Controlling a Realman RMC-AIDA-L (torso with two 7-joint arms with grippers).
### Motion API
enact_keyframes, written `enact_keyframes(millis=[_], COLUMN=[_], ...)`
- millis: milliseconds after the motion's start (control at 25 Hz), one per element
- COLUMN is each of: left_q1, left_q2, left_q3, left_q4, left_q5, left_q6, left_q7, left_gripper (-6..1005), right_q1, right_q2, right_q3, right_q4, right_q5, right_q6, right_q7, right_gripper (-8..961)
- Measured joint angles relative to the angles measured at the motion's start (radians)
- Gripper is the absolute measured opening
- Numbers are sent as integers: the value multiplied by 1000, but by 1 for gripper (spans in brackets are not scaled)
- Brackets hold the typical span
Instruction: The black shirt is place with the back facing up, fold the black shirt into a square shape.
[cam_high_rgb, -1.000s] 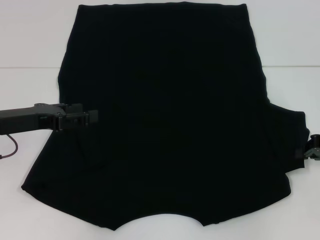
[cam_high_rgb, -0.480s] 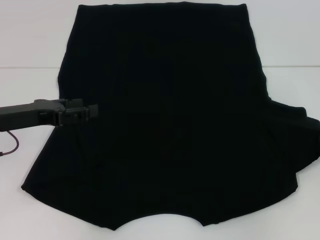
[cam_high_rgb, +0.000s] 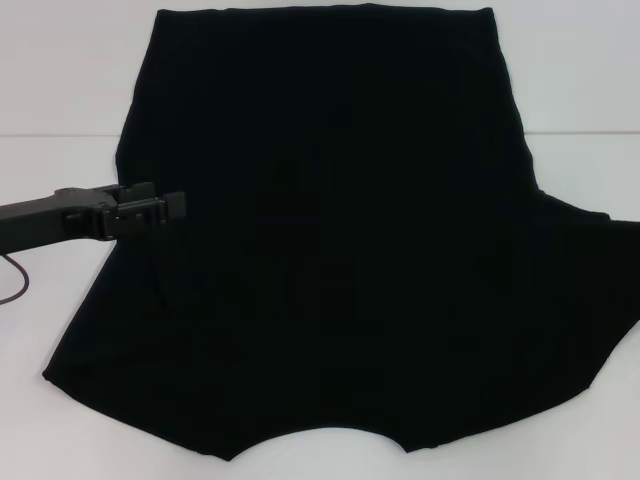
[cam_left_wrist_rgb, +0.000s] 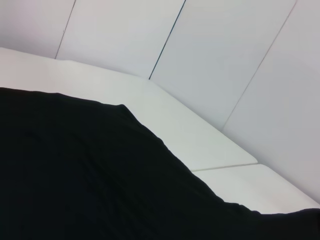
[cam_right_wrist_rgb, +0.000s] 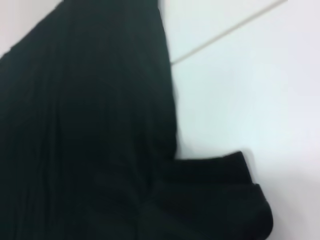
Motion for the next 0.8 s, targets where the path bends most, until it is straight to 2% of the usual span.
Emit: enact_keyframes(millis=[200, 520, 800], left_q1=[0, 3, 5], left_q2=[1, 1, 0], left_q3=[0, 0, 0], left_q4=[-1, -4, -4], left_q5=[-11, -23, -24], left_q6=[0, -1, 0], left_q7=[3, 4, 2], left_gripper=[659, 660, 660], right_q1=[38, 116, 172], right_q2=[15, 61, 76], right_q3=[-45, -265, -413], right_q4=[11, 9, -3], right_q5=[17, 12, 12], right_q6=[7, 80, 105], right_q7=[-15, -19, -73], right_gripper=[8, 8, 7])
